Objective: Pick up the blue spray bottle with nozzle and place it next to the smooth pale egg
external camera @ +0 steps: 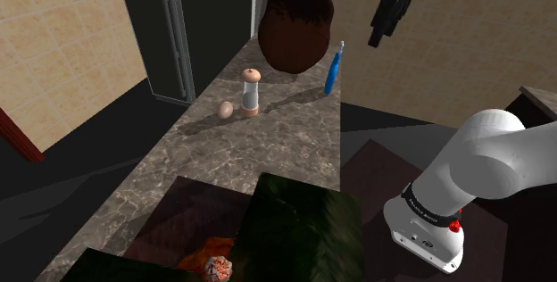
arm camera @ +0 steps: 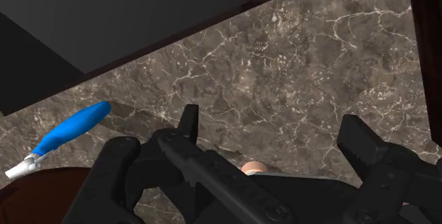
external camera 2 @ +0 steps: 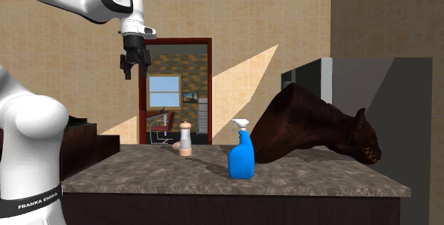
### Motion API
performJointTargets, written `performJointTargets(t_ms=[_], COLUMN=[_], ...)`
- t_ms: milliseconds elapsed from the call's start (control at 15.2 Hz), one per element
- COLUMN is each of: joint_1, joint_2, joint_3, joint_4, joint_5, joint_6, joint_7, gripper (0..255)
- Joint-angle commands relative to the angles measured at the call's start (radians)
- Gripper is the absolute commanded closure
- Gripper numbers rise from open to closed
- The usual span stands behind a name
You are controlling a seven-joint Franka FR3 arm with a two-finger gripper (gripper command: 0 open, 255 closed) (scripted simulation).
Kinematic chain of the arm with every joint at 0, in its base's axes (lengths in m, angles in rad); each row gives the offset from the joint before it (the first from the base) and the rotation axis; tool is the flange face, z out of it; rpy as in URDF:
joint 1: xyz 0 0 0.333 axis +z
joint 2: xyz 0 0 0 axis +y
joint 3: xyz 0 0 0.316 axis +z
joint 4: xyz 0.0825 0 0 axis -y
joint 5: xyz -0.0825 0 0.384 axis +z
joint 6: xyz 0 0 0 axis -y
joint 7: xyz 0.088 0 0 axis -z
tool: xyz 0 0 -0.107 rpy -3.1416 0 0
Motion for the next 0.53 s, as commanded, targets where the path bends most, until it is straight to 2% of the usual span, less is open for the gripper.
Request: performJointTargets(t_ms=[0,462], joint_1=[0.0,-0.075], joint_2=[0.0,0.074], joint_3=[0.0,-0.017], joint_4=[0.0,-0.144], joint_5=[0.0,-0.046], joint_6=[0.0,0.287], joint_7=[0.0,0.092], gripper=[0,0])
